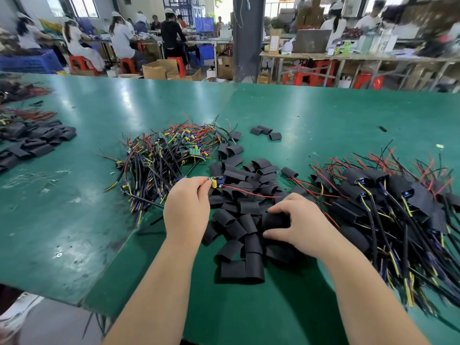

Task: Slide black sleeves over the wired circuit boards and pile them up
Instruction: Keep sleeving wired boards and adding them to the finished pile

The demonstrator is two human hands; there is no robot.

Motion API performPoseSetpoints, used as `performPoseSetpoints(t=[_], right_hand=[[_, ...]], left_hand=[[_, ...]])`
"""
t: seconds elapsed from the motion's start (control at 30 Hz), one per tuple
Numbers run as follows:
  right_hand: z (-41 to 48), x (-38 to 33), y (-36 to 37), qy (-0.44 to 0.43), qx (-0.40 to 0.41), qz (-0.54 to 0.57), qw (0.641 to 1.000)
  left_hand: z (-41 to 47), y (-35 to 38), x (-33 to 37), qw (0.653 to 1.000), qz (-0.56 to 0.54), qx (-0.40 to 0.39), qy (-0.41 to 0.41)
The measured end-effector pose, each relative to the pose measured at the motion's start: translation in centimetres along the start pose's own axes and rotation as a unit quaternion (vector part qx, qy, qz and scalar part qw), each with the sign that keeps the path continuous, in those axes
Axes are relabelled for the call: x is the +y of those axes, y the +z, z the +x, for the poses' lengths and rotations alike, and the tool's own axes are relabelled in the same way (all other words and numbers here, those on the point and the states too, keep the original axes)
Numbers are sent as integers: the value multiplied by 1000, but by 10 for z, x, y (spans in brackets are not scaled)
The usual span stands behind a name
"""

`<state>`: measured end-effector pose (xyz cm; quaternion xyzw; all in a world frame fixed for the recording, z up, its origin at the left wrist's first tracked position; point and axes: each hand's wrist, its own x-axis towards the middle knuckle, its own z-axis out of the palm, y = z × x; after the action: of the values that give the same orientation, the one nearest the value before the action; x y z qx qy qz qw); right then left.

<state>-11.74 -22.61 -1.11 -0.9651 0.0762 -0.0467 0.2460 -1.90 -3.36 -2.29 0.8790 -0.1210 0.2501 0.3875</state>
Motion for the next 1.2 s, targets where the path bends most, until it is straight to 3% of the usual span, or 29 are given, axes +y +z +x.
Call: performPoseSetpoints(t=[0.13, 0.27, 0.43, 0.53, 0.67, 0.9, 1.1, 1.2], right_hand=[[2, -3, 2, -6, 48, -7, 999], [2, -2, 3, -6, 147, 18, 989], [0, -22, 13, -76, 239, 6, 968], [-1, -33, 23, -110, 215, -3, 970], [8, -36, 23, -95, 187, -7, 978], [68, -57, 15, -113, 119, -124, 979], [122, -73, 16, -30, -39, -169, 984], [124, -71, 18, -9, -22, -151, 988]], left_hand=[[-2, 2, -6, 997, 58, 0, -51], [-3, 1, -6, 995, 57, 26, -72], [-2, 1, -8, 993, 48, 57, -94], [0, 2, -10, 990, 38, 67, -115], [1, 3, -11, 986, 11, 95, -139], [1, 6, -15, 986, -2, 88, -140], [0, 6, -14, 986, -3, 95, -135], [0, 6, -13, 986, -3, 108, -130]])
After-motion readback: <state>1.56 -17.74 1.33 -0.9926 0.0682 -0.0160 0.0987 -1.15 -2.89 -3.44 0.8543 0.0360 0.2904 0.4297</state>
